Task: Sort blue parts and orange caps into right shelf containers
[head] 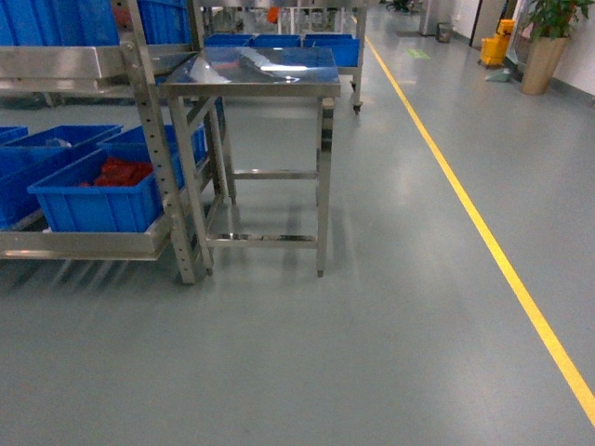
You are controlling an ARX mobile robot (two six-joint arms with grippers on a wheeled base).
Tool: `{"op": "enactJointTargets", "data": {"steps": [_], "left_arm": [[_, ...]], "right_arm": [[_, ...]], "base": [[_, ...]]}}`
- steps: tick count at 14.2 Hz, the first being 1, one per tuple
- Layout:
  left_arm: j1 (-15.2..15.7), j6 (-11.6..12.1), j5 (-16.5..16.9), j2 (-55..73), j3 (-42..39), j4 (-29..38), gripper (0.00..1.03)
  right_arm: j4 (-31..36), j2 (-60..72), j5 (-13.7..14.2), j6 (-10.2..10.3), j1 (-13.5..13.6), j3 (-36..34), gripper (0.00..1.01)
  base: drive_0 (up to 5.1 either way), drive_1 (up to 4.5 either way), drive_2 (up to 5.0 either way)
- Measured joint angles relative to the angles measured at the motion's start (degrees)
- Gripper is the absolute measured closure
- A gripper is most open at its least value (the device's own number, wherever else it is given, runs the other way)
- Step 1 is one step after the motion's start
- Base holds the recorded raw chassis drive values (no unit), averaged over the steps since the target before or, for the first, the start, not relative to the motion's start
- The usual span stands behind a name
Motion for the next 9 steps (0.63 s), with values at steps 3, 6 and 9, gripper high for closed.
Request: {"op": "enactJointTargets", "data": {"steps": [3,6,9], "left_arm": [[0.0,0.0,0.1,0.0,0.0,-0.1,0.63],[0.0,0.0,0.1,0.0,0.0,0.0,0.63],[0.0,0.0,0.1,0.0,0.0,0.1,0.63]], "right_arm": [[0.3,0.0,0.0,0.0,0.0,0.0,0.58],[-0.1,0.0,0.0,0.0,0.0,0.0,0.58],[0.2,0.0,0.0,0.0,0.0,0.0,0.58]], "base": [[0.1,4.39,-4.3],[0.0,4.38,-4.3],[0.0,4.38,-4.3]]}}
